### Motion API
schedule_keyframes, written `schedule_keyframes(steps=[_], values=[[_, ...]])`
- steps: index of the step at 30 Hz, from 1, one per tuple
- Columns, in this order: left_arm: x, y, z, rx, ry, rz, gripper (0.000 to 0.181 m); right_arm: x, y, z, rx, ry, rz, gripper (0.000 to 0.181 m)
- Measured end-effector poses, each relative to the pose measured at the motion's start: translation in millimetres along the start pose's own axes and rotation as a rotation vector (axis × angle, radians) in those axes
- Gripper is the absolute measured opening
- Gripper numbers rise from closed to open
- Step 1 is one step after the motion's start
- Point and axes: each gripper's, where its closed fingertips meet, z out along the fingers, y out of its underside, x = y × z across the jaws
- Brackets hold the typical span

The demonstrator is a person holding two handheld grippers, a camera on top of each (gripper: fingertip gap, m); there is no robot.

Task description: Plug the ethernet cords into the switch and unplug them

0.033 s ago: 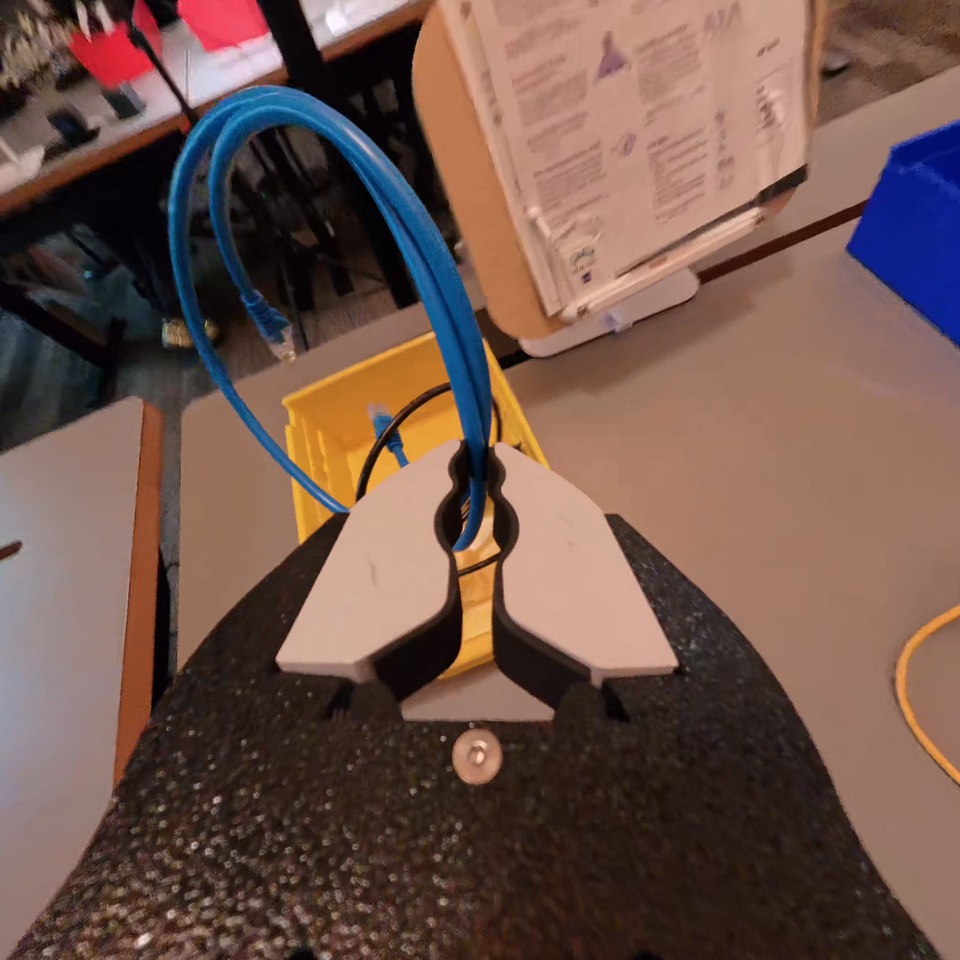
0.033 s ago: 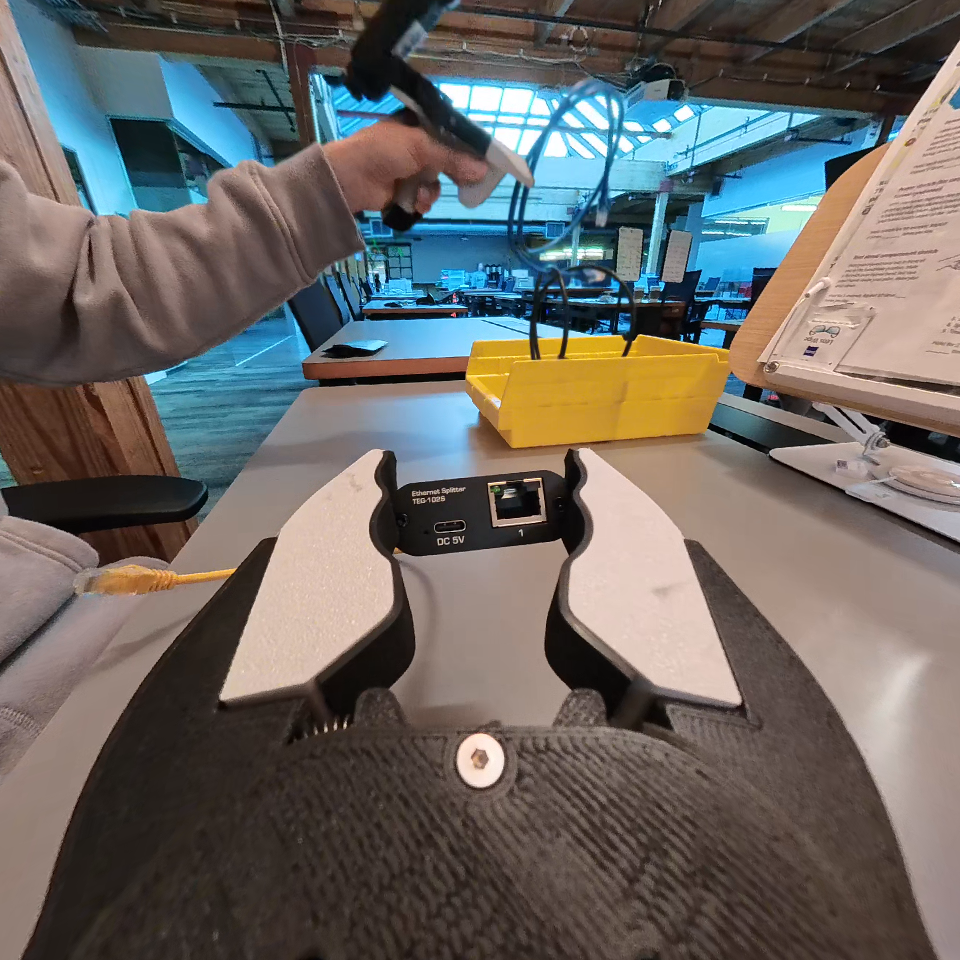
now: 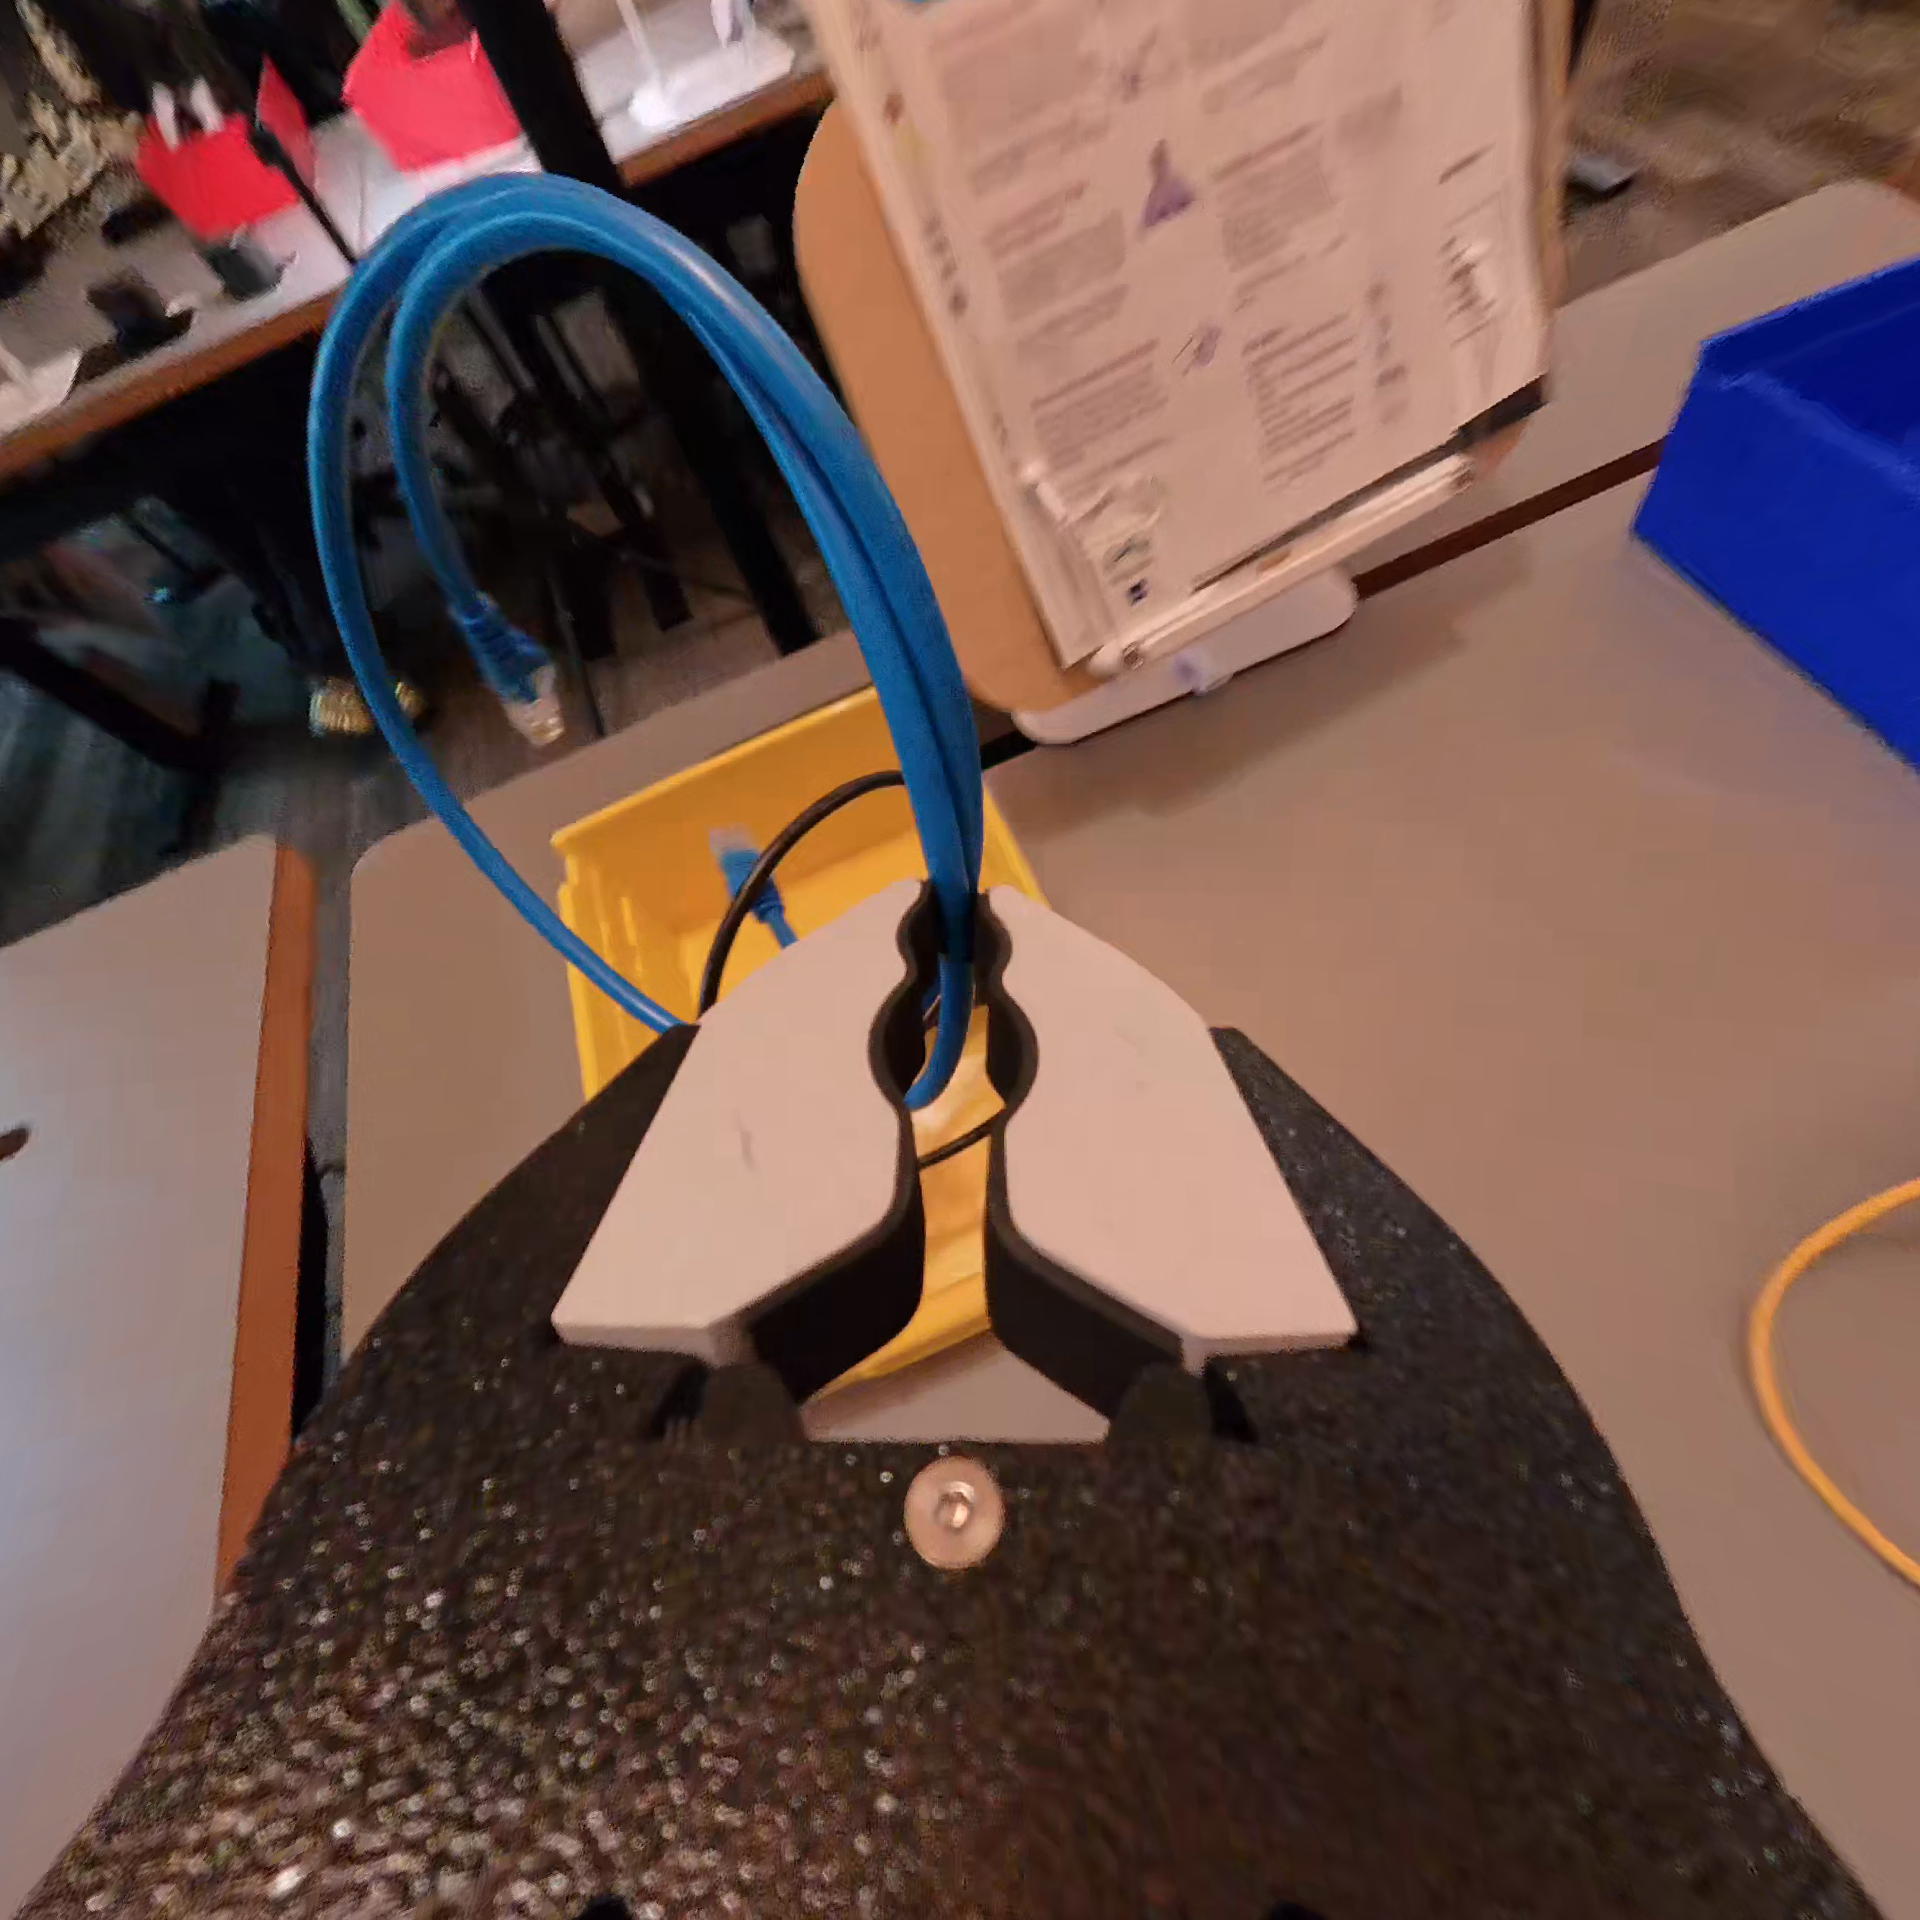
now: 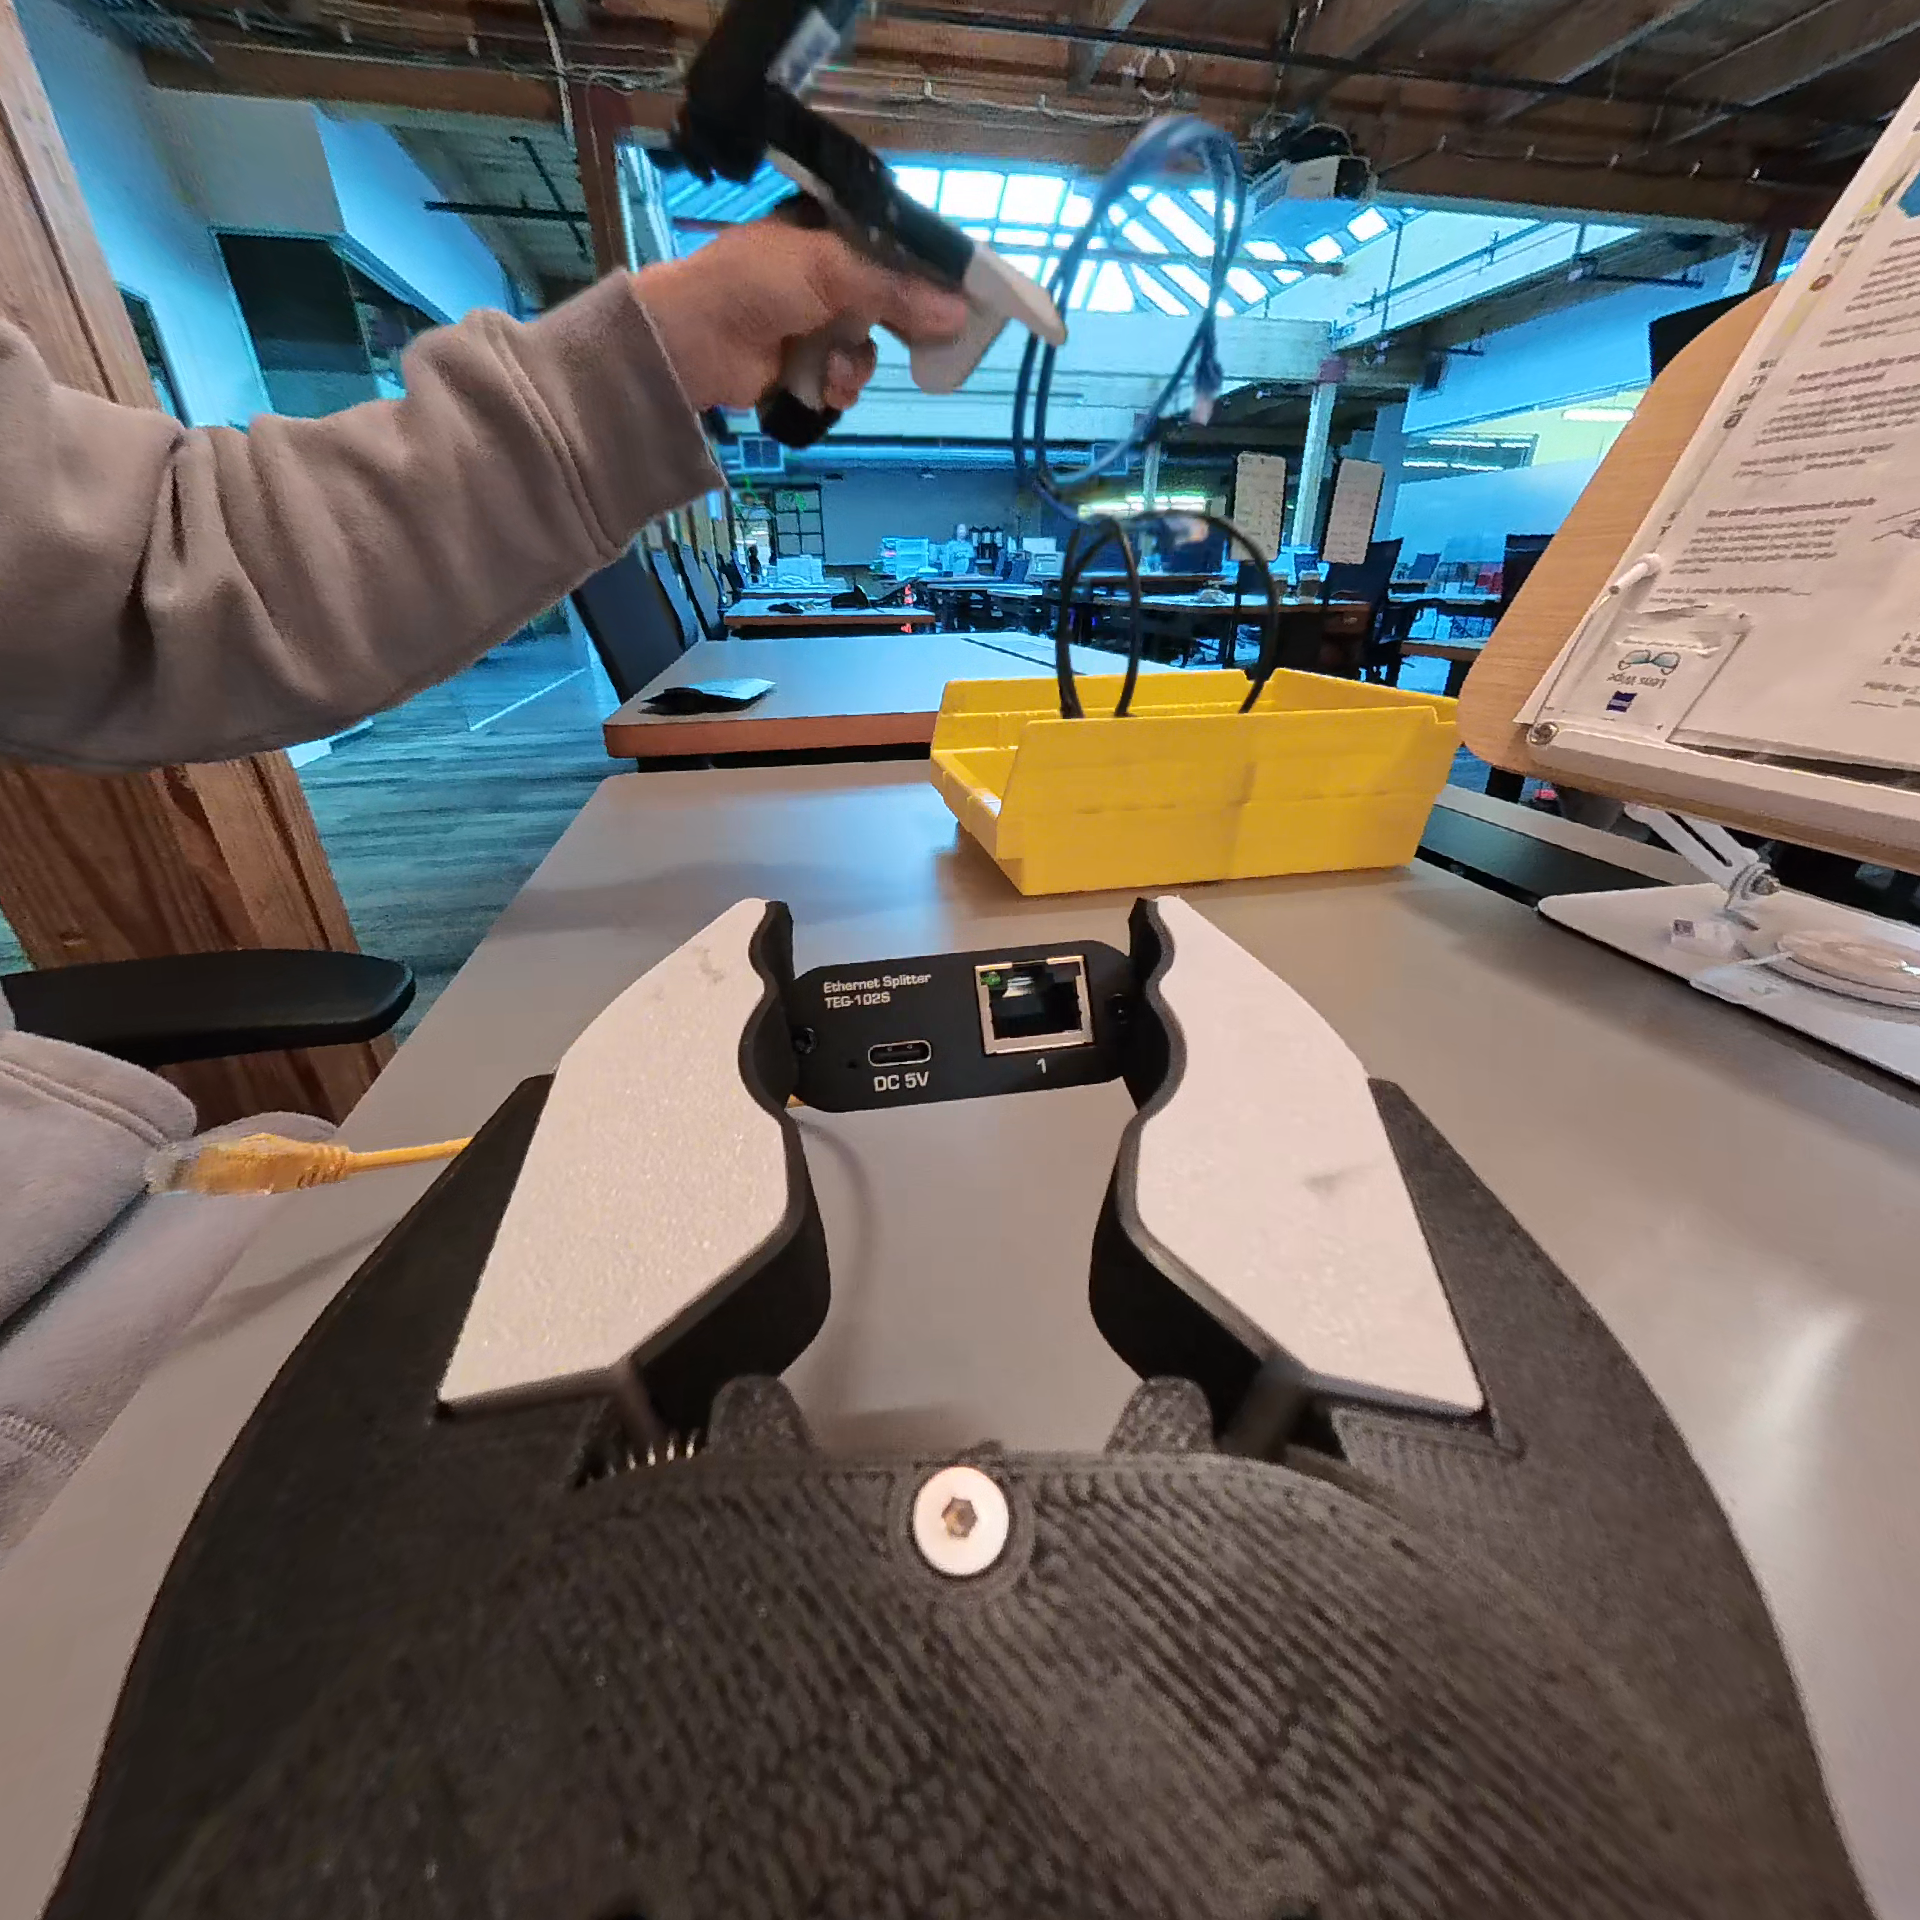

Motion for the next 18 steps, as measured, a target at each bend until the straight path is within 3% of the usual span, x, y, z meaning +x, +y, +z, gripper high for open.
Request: schedule_keyframes(steps=[8, 10, 14, 18], values=[[94, -79, -74, 0.270, 0.239, 0.090, 0.005, -1, -5, -5, 0.044, -0.019, 0.016, 0.063], [123, -87, -89, 0.302, 0.315, 0.129, 0.005, 0, -7, -6, 0.058, -0.023, 0.022, 0.063], [167, -64, -71, 0.228, 0.488, 0.070, 0.005, -1, -11, -11, 0.096, -0.042, 0.033, 0.063], [196, -4, -18, 0.047, 0.660, -0.131, 0.005, -3, -13, -12, 0.105, -0.056, 0.035, 0.063]])
